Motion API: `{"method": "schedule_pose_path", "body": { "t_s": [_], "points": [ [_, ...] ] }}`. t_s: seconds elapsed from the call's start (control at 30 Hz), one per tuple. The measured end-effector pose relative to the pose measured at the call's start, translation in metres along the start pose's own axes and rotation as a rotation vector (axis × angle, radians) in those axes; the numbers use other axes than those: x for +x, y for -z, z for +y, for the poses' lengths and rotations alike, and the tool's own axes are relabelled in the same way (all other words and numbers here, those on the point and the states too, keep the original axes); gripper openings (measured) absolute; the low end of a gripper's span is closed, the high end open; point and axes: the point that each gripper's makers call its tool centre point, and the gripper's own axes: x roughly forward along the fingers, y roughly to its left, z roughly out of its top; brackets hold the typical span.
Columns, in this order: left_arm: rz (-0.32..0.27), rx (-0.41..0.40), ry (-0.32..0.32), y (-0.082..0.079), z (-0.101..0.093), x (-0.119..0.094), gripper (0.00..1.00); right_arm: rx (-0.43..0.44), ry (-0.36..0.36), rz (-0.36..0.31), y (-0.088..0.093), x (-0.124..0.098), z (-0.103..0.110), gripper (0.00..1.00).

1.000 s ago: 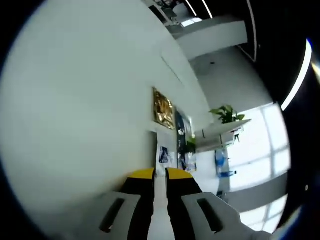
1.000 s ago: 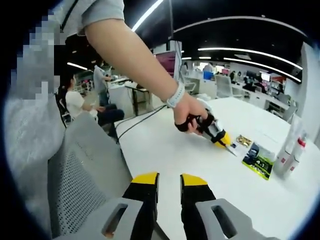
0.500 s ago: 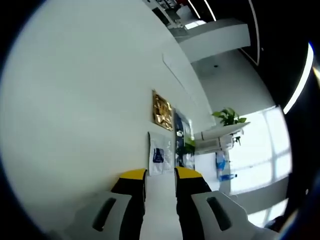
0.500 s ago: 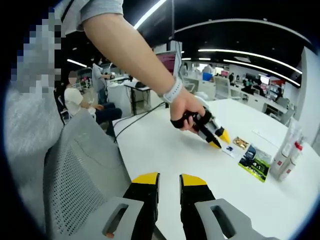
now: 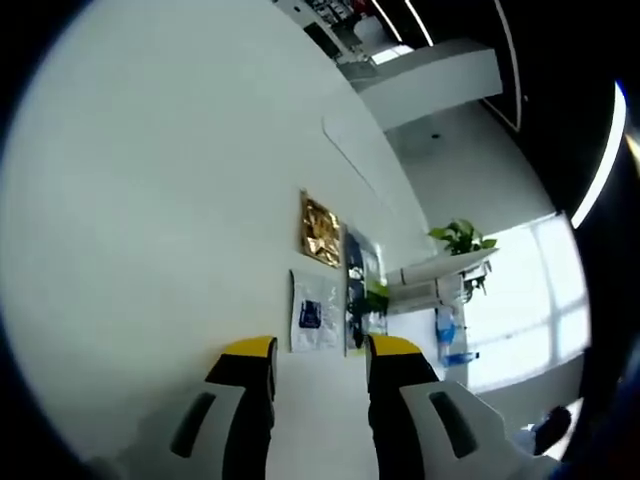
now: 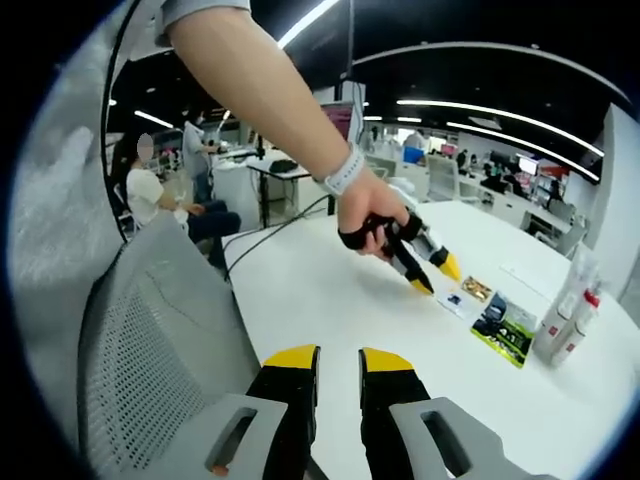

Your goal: Arrange the skincare products in the storage area until every visible bottle or jar stands upright without overlapping.

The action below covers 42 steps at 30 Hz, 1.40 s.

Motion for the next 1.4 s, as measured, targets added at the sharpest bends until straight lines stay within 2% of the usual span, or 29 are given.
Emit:
{"method": "schedule_pose_path", "body": {
  "t_s": [0.13, 0.2, 0.27, 0.37, 0.57, 0.6, 0.63, 0.73, 0.8, 0.87, 0.97, 1.07, 1.23, 1.33, 1.4],
  "points": [
    [-0.007, 0.050, -0.007, 0.002, -0.002, -0.014, 0.31, -0.009, -0.003, -0.004, -0.001, 0.000, 0.001, 0.11],
    [0.017, 0.114, 0.001, 0.007, -0.006, -0.022, 0.31, -0.013, -0.003, -0.010, -0.002, 0.000, 0.001, 0.12],
    [0.009, 0.180, 0.009, 0.009, -0.010, -0.031, 0.31, -0.015, -0.005, -0.014, -0.003, 0.000, 0.001, 0.13],
    [-0.007, 0.185, 0.068, 0.014, -0.029, -0.046, 0.29, -0.017, -0.012, -0.017, -0.004, 0.001, 0.003, 0.15],
    [-0.045, 0.256, 0.174, 0.029, -0.066, -0.081, 0.29, -0.007, -0.022, -0.032, -0.006, 0.002, 0.004, 0.23],
    [-0.059, 0.283, 0.189, 0.032, -0.071, -0.086, 0.29, -0.008, -0.020, -0.038, -0.007, 0.001, 0.004, 0.26],
    [-0.067, 0.344, 0.209, 0.039, -0.077, -0.094, 0.28, -0.005, -0.013, -0.046, -0.009, 0.001, 0.002, 0.29],
    [-0.049, 0.481, 0.209, 0.065, -0.075, -0.110, 0.27, 0.027, -0.001, -0.081, -0.015, -0.002, -0.002, 0.31],
    [-0.047, 0.525, 0.218, 0.078, -0.075, -0.119, 0.28, 0.053, -0.001, -0.108, -0.020, -0.004, -0.003, 0.32],
    [-0.048, 0.537, 0.245, 0.092, -0.078, -0.131, 0.30, 0.074, -0.003, -0.135, -0.024, -0.006, -0.005, 0.34],
    [-0.064, 0.597, 0.258, 0.110, -0.083, -0.151, 0.33, 0.088, 0.009, -0.168, -0.029, -0.009, -0.008, 0.42],
    [-0.102, 0.673, 0.268, 0.119, -0.088, -0.169, 0.38, 0.099, 0.023, -0.190, -0.031, -0.012, -0.012, 0.48],
    [-0.122, 0.774, 0.265, 0.132, -0.087, -0.189, 0.44, 0.163, 0.024, -0.239, -0.039, -0.015, -0.019, 0.52],
    [-0.147, 0.778, 0.260, 0.136, -0.083, -0.194, 0.53, 0.170, 0.034, -0.275, -0.045, -0.018, -0.021, 0.58],
    [-0.167, 0.800, 0.230, 0.133, -0.077, -0.194, 0.57, 0.171, 0.036, -0.285, -0.046, -0.020, -0.020, 0.60]
  ]
}}
